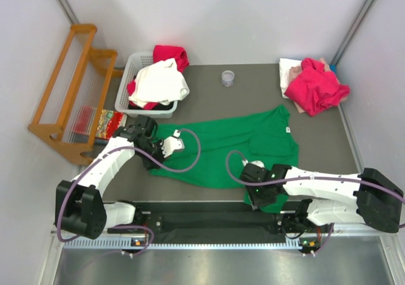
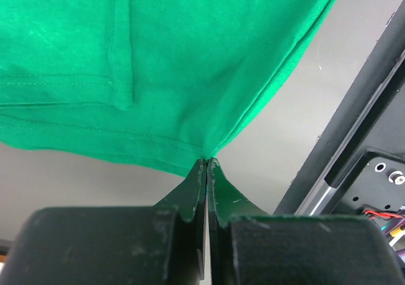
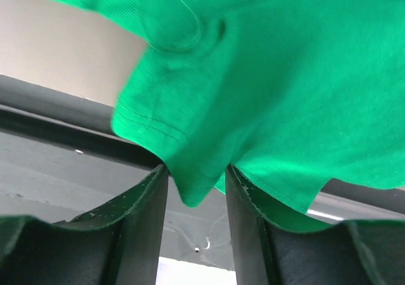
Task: Fold and stack the t-shirts
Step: Fold the tshirt
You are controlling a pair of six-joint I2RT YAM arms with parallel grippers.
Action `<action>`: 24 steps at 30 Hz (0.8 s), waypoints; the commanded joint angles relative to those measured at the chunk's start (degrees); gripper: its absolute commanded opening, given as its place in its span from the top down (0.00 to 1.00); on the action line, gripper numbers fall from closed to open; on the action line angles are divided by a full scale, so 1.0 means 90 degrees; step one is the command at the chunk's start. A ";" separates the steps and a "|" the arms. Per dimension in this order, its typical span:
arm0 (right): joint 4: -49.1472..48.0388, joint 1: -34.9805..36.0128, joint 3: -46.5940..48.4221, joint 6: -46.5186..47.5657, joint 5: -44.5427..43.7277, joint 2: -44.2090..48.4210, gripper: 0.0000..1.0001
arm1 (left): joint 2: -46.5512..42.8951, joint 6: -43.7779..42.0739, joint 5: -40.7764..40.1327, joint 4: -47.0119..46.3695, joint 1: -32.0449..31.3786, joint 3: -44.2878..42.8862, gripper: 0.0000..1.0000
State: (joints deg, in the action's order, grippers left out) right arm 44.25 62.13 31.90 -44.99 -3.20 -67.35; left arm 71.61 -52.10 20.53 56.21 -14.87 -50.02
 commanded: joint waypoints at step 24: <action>0.0756 0.0099 0.0401 0.0107 -0.0543 0.0529 1.00 | -0.0262 -0.0168 0.0189 0.0424 0.0012 0.0089 1.00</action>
State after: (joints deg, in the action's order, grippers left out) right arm 45.36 62.15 35.27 -43.24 -7.29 -66.92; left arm 70.85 -52.21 21.37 56.53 -14.87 -48.60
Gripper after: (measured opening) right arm 0.014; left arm 0.011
